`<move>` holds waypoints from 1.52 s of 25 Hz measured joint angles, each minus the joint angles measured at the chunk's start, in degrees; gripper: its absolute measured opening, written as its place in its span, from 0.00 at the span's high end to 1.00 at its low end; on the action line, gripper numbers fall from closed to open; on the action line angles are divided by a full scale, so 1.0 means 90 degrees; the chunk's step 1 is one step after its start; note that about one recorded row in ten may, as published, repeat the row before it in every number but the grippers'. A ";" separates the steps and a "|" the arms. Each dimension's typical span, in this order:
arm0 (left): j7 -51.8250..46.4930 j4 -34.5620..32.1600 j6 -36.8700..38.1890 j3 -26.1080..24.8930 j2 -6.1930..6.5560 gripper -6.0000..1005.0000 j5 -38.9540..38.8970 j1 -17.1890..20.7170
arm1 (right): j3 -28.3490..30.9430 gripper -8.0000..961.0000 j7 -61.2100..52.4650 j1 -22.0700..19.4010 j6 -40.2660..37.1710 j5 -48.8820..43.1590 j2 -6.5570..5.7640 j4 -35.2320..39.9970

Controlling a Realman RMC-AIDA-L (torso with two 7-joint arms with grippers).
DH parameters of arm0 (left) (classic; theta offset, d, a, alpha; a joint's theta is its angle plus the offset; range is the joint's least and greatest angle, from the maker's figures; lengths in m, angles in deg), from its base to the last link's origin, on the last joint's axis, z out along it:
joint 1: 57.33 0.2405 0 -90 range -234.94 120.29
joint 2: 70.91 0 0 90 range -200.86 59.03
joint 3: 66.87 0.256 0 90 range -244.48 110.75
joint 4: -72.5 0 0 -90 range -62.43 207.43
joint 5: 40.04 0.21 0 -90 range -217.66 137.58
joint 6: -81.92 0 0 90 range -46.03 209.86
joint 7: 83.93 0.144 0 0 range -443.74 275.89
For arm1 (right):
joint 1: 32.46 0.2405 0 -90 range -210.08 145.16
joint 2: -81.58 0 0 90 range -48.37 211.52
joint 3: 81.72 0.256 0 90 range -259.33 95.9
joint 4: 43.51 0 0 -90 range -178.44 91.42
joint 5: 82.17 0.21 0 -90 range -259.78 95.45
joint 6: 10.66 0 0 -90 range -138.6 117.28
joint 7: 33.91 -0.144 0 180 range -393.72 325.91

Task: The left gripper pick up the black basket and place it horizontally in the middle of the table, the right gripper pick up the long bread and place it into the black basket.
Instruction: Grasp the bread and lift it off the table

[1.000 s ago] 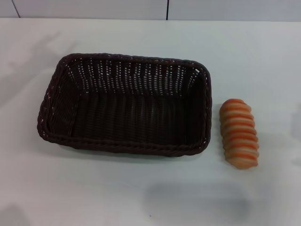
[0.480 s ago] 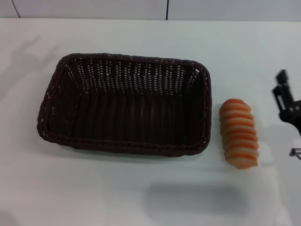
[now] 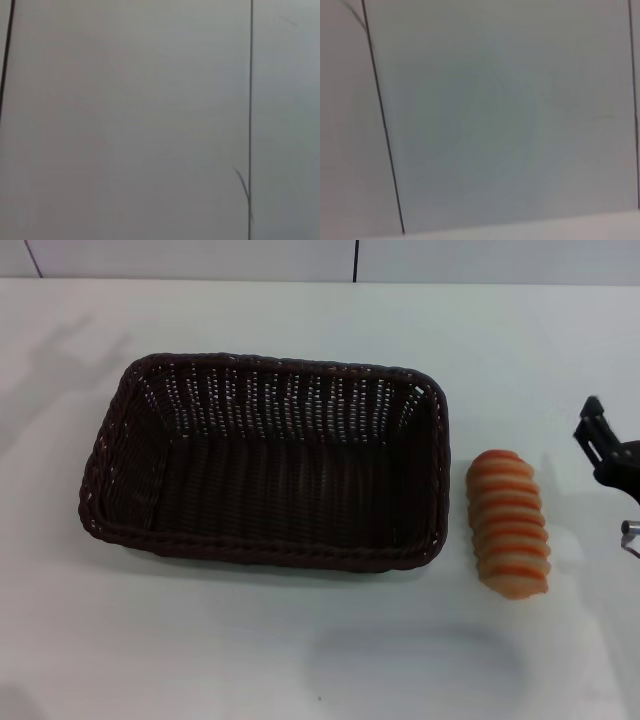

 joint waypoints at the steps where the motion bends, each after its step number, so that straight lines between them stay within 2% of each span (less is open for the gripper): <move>1: 0.0000 0.0000 0.0000 0.0000 -0.0002 0.33 0.0000 -0.0003 | 0.0114 0.21 0.0395 -0.0061 0.0289 0.0354 0.0003 -0.0184; 4: -0.0002 -0.0012 0.0000 0.0000 -0.0005 0.33 0.0000 -0.0022 | 0.0490 0.21 0.1642 -0.0186 0.1088 0.1593 -0.0009 -0.0674; 7: -0.0003 -0.0016 0.0001 0.0000 -0.0007 0.33 0.0000 -0.0026 | 0.0669 0.21 0.2790 -0.0174 0.1468 0.2917 -0.0076 -0.0904; 10: -0.0004 -0.0017 0.0006 -0.0002 -0.0007 0.33 -0.0001 -0.0026 | 0.0682 0.21 0.3427 0.0000 0.1498 0.3935 -0.0267 -0.1033; 15: -0.0004 -0.0015 0.0015 -0.0004 -0.0001 0.33 -0.0003 -0.0024 | 0.0545 0.21 0.3521 0.0340 0.1474 0.4717 -0.0658 -0.1108; 22: 0.0004 -0.0014 0.0046 -0.0004 0.0003 0.33 -0.0004 -0.0061 | 0.0365 0.21 0.3542 0.0814 0.1490 0.5324 -0.0975 -0.1015; 29: 0.0035 -0.0022 0.0049 -0.0004 0.0004 0.33 -0.0004 -0.0096 | 0.0295 0.21 0.3544 0.1097 0.1537 0.5745 -0.1050 -0.0776; 38: 0.0052 -0.0070 0.0049 -0.0004 0.0013 0.33 -0.0003 -0.0169 | 0.0197 0.21 0.3537 0.1461 0.1608 0.6085 -0.1057 -0.0362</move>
